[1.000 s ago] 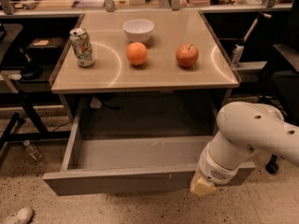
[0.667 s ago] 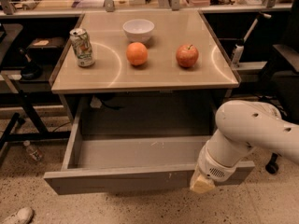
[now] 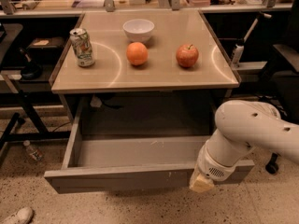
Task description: Close top drawer
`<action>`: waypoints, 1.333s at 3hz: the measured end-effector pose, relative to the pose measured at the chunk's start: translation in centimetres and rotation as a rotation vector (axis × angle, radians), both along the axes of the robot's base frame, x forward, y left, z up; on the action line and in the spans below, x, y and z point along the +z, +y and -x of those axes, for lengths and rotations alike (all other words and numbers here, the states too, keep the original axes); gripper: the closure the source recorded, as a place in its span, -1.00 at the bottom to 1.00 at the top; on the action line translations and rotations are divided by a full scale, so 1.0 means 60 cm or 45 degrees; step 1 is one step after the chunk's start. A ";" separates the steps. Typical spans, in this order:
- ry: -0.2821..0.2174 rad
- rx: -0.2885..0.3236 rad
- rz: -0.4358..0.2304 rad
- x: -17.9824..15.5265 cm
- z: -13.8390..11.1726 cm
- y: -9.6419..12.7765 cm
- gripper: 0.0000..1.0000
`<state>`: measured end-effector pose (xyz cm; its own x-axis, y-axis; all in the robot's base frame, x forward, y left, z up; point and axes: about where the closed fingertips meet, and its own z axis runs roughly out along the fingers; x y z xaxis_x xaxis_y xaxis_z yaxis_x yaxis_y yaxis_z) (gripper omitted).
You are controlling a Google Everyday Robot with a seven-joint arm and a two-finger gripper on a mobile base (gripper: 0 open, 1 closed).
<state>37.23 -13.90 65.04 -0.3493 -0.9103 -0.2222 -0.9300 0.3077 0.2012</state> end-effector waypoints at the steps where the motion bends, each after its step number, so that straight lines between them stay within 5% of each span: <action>1: 0.000 0.000 0.000 0.000 0.000 0.000 -0.32; 3: 0.000 0.000 0.000 0.000 0.000 0.000 -1.00; 4: 0.000 0.000 0.000 0.000 0.000 0.000 -1.00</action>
Offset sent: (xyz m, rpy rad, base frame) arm 0.0000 0.0000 0.0000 0.0000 0.0000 0.0000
